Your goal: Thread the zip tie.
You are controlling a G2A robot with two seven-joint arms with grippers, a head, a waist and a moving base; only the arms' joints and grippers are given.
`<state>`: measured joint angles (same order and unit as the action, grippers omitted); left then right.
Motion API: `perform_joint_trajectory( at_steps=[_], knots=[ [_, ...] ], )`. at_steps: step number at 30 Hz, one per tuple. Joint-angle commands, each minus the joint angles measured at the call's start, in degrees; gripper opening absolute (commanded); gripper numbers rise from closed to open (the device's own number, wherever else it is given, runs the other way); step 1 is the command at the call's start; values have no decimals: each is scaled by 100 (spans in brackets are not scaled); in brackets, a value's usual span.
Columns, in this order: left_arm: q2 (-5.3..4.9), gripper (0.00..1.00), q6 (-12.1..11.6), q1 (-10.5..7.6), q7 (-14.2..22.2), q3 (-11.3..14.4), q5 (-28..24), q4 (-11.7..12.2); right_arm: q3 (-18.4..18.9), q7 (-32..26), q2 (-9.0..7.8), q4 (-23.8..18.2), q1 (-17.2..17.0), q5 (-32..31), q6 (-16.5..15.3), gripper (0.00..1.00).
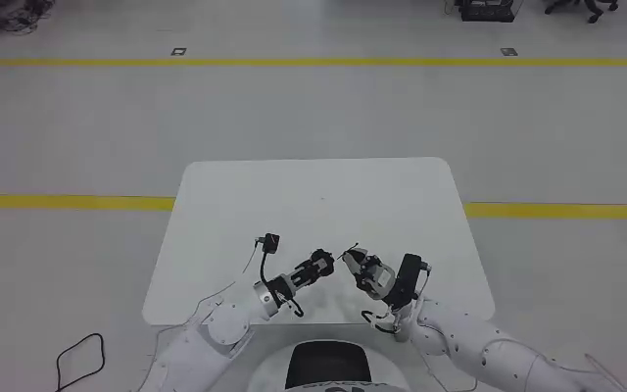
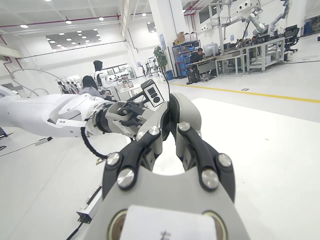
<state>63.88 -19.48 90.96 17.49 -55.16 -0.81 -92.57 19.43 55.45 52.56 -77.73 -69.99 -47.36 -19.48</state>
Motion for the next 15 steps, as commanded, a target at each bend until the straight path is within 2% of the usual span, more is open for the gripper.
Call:
perform_joint_trajectory(
  at_steps=[1, 15],
  knots=[
    [0, 0, 0, 0, 0, 0, 0, 0, 28, 9, 17, 14, -17, -19, 0, 0],
    [0, 0, 0, 0, 0, 0, 0, 0, 155, 30, 120, 113, -82, -88, 0, 0]
  ],
)
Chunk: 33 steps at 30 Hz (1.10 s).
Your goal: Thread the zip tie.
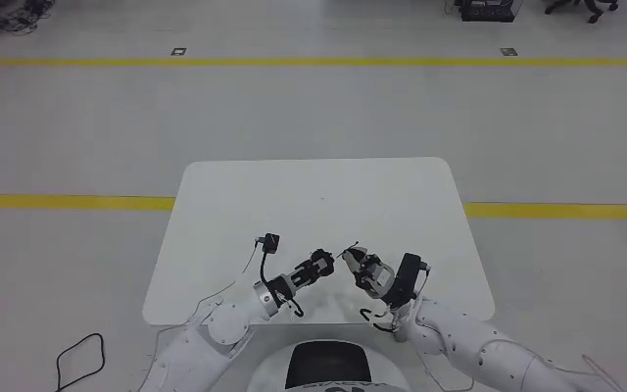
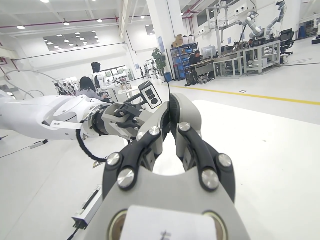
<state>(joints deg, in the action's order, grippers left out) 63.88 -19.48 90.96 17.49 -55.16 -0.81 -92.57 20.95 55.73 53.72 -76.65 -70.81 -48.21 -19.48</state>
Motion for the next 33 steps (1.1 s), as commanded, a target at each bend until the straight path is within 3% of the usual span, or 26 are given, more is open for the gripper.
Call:
perform_joint_trajectory(
  at_steps=[1, 33],
  knots=[
    [0, 0, 0, 0, 0, 0, 0, 0, 4, 6, 11, 12, -2, -10, 0, 0],
    [0, 0, 0, 0, 0, 0, 0, 0, -174, 180, 143, 253, 146, 8, 0, 0]
  ],
)
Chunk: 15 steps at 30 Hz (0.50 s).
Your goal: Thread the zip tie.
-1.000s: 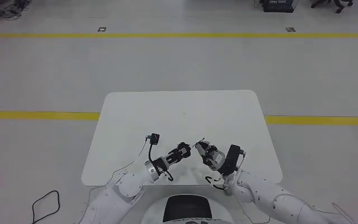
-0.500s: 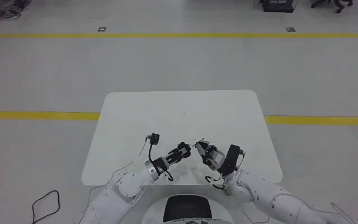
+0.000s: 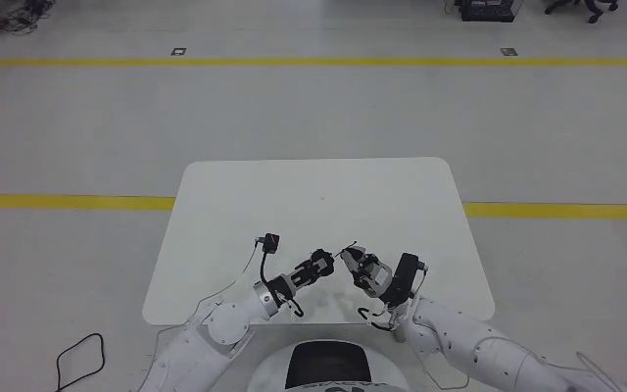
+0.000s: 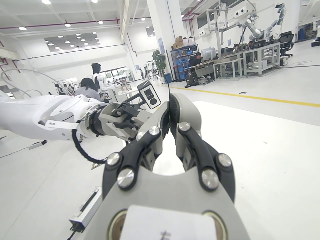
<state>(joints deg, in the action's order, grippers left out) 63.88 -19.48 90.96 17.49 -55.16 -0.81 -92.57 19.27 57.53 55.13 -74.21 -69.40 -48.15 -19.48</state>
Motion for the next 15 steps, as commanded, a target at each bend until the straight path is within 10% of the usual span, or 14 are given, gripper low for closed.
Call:
perform_joint_trajectory(
  at_steps=[1, 15],
  knots=[
    [0, 0, 0, 0, 0, 0, 0, 0, -11, 4, 6, 15, 11, 5, 0, 0],
    [0, 0, 0, 0, 0, 0, 0, 0, -119, 90, 42, 103, 96, 23, 0, 0]
  ],
)
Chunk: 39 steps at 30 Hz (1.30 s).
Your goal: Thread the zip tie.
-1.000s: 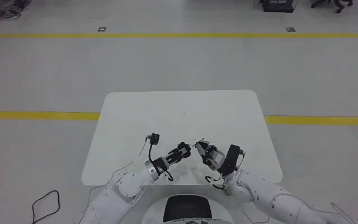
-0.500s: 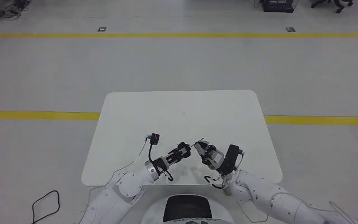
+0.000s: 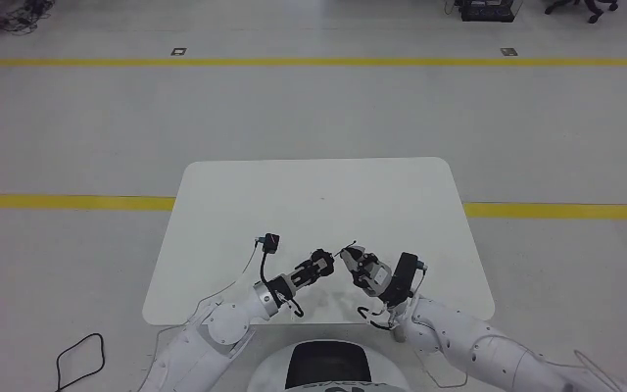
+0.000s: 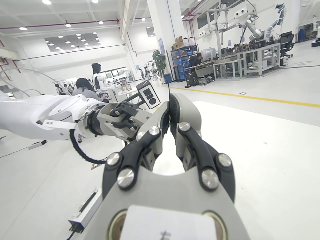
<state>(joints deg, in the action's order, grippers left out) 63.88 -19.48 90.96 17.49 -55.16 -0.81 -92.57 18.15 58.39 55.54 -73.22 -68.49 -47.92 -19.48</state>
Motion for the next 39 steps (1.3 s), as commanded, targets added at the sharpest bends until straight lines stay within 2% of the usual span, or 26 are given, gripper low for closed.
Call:
perform_joint_trajectory(
  at_steps=[1, 39],
  knots=[
    [0, 0, 0, 0, 0, 0, 0, 0, -14, 6, 2, 8, 11, 0, 0, 0],
    [0, 0, 0, 0, 0, 0, 0, 0, -241, 218, 86, 216, 189, 69, 0, 0]
  ],
)
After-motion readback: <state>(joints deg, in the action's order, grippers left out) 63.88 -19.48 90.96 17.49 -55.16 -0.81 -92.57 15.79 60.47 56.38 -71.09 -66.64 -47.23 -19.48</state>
